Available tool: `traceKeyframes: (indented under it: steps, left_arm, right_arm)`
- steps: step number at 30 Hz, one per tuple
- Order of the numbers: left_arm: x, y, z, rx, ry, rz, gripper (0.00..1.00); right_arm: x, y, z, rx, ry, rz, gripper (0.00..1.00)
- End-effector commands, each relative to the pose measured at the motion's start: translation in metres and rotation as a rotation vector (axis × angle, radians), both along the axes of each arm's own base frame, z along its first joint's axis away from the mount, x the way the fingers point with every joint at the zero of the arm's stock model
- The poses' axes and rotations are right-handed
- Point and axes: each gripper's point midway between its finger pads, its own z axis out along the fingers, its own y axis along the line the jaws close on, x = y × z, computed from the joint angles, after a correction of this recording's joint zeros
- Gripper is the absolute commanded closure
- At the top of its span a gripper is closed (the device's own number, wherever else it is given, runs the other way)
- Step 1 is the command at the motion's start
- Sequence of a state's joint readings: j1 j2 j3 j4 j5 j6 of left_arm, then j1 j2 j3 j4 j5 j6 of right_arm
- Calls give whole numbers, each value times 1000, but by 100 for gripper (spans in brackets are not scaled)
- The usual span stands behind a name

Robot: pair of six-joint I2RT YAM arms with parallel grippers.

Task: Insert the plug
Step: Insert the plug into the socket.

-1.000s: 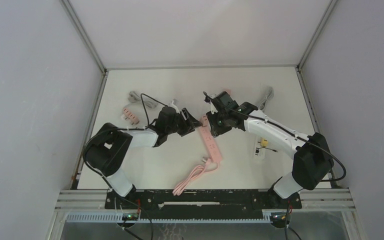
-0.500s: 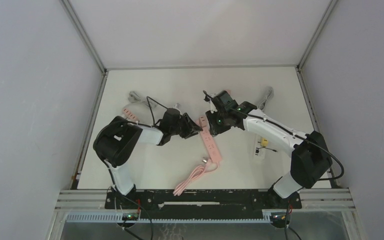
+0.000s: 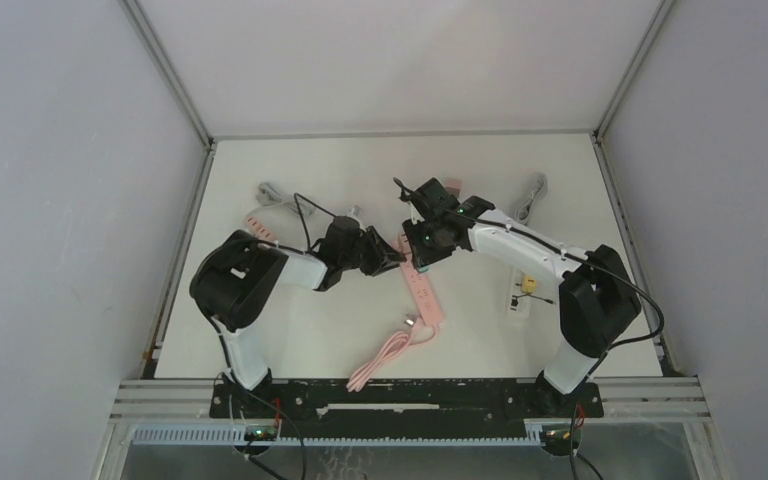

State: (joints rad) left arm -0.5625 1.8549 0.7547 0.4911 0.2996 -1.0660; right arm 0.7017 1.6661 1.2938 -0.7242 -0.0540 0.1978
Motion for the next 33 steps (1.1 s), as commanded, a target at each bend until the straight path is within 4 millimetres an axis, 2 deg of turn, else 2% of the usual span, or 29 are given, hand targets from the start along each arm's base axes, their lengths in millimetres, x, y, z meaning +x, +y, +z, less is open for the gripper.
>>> traceKeyframes:
  steps: [1, 11, 20, 27, 33]
  left_arm:
    - [-18, 11, -43, 105, 94, -2, 71]
    - [-19, 12, -44, 105, 93, 6, 72]
    - [-19, 12, -43, 99, 95, 10, 73]
    - [-19, 13, -42, 98, 94, 13, 73]
    - [-19, 13, -41, 100, 90, 15, 73]
  right_arm:
    - [10, 12, 9, 13, -23, -38, 100]
    - [11, 7, -13, -38, 31, -103, 100]
    - [15, 8, -24, -46, 37, -145, 100]
    - [17, 8, -26, -55, 9, -167, 100]
    - [18, 12, -15, -29, -29, -165, 100]
